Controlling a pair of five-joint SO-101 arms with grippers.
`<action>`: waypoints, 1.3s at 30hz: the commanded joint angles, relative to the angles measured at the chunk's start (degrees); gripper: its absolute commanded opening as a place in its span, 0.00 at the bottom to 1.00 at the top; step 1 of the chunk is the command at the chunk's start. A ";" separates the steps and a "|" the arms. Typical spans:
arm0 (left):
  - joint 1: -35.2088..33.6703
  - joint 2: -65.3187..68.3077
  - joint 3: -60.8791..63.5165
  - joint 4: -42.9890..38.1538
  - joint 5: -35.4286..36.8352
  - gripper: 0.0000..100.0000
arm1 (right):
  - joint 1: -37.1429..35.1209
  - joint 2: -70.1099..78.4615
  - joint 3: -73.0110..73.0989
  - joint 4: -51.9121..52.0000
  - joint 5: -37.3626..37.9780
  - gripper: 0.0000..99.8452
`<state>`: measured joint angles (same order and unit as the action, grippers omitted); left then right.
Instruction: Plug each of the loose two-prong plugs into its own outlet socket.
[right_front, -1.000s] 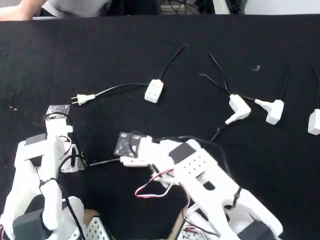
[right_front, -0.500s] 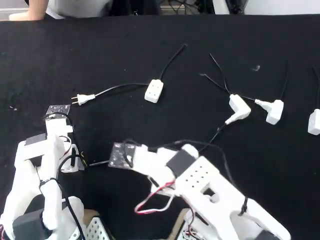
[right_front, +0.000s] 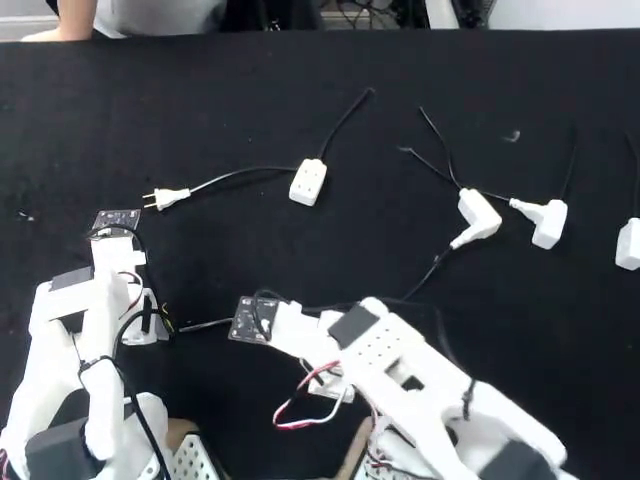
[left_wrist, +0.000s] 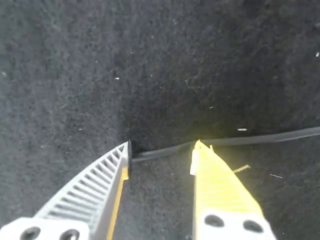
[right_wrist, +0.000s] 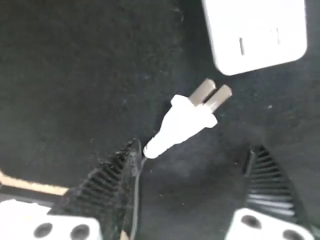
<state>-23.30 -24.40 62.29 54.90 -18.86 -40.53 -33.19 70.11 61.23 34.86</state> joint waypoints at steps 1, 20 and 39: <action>-0.13 1.23 0.22 -2.55 0.70 0.20 | 1.23 4.35 -4.00 -3.16 -2.81 0.32; -0.13 1.23 0.22 -2.64 0.70 0.20 | -2.90 3.47 -8.31 2.81 -3.08 0.01; -0.31 1.23 0.22 -2.64 0.70 0.20 | -16.53 3.38 -8.75 5.36 -1.67 0.24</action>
<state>-23.30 -24.40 62.29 54.90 -18.86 -56.44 -27.12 64.40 65.19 31.87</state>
